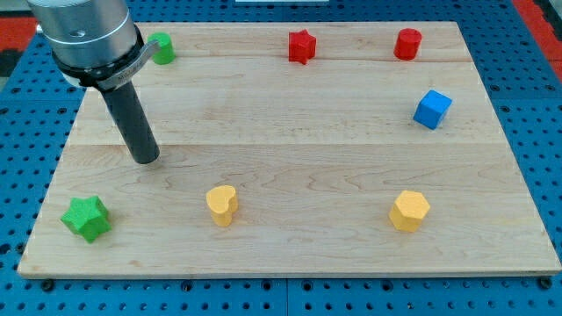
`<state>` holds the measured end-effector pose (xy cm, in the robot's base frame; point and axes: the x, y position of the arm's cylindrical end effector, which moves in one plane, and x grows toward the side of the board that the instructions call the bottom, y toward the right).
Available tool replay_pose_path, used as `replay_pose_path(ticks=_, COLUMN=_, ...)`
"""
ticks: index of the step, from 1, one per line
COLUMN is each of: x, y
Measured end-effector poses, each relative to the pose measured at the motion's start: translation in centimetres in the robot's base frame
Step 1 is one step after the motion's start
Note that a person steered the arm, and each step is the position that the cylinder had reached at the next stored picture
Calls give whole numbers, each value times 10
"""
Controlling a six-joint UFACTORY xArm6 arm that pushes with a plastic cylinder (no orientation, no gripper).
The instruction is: Move the arm towards the red star
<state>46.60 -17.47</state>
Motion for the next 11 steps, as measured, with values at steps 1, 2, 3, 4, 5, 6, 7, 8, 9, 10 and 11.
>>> replay_pose_path(ticks=1, x=0, y=0)
replay_pose_path(ticks=2, x=-26, y=8)
replay_pose_path(ticks=3, x=-68, y=79)
replay_pose_path(ticks=4, x=-84, y=174)
replay_pose_path(ticks=5, x=-91, y=210)
replay_pose_path(ticks=6, x=-92, y=210)
replay_pose_path(ticks=7, x=-93, y=212)
replay_pose_path(ticks=8, x=-97, y=212)
replay_pose_path(ticks=9, x=-116, y=220)
replay_pose_path(ticks=10, x=-149, y=215)
replay_pose_path(ticks=11, x=-158, y=250)
